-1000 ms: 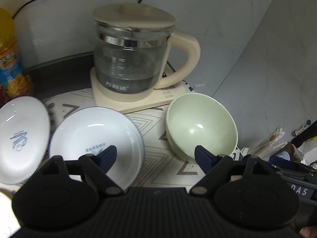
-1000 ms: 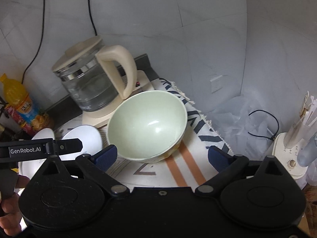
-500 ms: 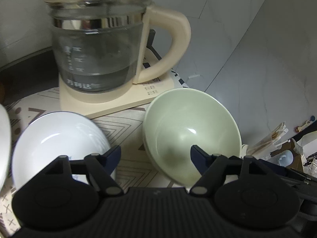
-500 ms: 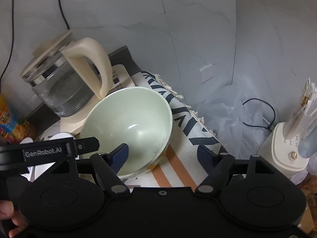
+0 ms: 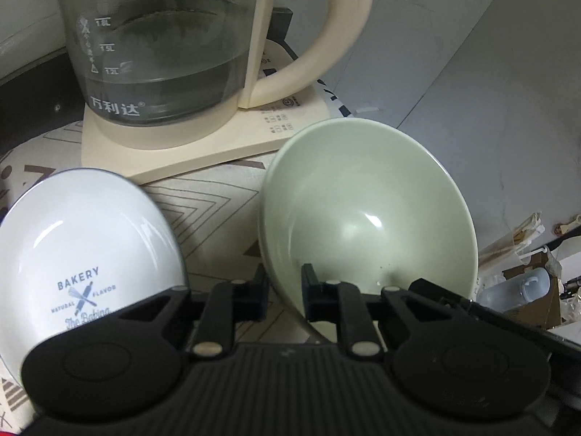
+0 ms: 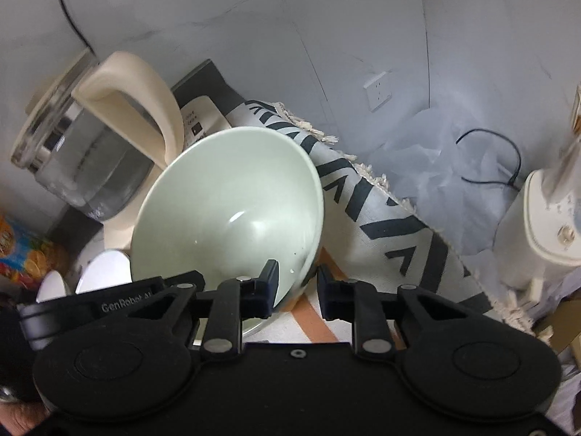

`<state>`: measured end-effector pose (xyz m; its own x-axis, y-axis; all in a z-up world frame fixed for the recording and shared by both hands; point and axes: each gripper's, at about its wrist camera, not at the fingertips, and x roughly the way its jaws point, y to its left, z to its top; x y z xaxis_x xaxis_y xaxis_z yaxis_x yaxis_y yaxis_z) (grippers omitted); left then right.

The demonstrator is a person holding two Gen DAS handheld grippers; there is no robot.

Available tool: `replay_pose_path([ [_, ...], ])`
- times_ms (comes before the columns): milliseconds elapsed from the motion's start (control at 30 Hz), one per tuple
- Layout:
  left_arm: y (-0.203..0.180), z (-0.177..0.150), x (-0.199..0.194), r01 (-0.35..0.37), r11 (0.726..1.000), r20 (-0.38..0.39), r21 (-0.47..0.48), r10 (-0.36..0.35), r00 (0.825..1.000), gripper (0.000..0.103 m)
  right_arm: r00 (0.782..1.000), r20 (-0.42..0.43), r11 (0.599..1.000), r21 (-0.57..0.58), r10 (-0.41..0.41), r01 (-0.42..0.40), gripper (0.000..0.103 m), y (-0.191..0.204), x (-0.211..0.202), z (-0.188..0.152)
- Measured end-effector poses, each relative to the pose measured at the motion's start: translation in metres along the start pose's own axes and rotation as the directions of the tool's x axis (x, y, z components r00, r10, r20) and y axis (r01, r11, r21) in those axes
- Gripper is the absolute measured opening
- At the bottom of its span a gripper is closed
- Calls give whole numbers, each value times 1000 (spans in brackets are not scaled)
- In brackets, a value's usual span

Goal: Organize plates and bowls
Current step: 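Lift the smaller pale green bowl and carry it toward the bowl stack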

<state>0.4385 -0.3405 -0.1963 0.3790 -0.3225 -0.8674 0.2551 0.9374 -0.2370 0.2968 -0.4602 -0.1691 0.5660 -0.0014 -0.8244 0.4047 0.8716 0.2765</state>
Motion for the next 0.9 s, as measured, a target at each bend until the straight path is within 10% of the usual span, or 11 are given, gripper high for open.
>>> replay_pose_path([
  [900, 5, -24, -79, -26, 998, 135, -59, 34, 990, 15, 991, 110, 995, -65, 81, -74, 22, 24, -53, -12],
])
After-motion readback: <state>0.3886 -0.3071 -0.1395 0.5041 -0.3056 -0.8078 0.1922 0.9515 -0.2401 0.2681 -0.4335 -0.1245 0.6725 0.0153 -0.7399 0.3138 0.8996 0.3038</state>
